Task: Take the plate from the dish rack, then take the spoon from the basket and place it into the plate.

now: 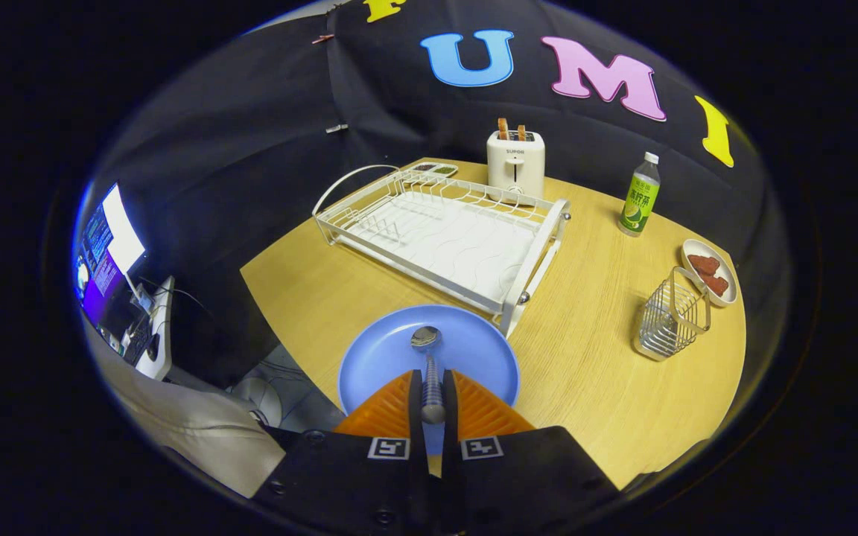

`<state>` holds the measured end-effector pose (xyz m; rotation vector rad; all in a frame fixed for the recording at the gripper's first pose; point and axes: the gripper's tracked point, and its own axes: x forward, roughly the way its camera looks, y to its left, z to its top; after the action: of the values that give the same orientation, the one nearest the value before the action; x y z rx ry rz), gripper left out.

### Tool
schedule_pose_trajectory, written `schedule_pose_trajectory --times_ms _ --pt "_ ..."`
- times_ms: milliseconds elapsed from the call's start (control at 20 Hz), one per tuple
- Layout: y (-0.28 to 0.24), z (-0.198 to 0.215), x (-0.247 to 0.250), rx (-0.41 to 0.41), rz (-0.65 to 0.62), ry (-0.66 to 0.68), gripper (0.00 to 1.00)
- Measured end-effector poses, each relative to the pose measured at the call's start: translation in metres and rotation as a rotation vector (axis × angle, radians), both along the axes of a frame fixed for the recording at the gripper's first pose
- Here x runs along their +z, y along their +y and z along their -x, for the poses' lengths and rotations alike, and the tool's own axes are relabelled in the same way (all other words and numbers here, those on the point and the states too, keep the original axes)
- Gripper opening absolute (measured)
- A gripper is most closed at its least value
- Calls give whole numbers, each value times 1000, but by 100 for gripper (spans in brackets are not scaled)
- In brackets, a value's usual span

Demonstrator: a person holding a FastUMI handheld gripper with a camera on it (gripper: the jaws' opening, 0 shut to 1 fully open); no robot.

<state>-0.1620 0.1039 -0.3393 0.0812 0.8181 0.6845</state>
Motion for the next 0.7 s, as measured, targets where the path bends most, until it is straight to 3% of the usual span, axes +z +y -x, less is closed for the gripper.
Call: schedule_pose_trajectory --times_ms 300,600,700 --pt "7 0 -15 -21 6 -2 11" --pt "-4 0 -33 -57 63 34 21" --pt "-7 -2 -35 -78 81 34 31"
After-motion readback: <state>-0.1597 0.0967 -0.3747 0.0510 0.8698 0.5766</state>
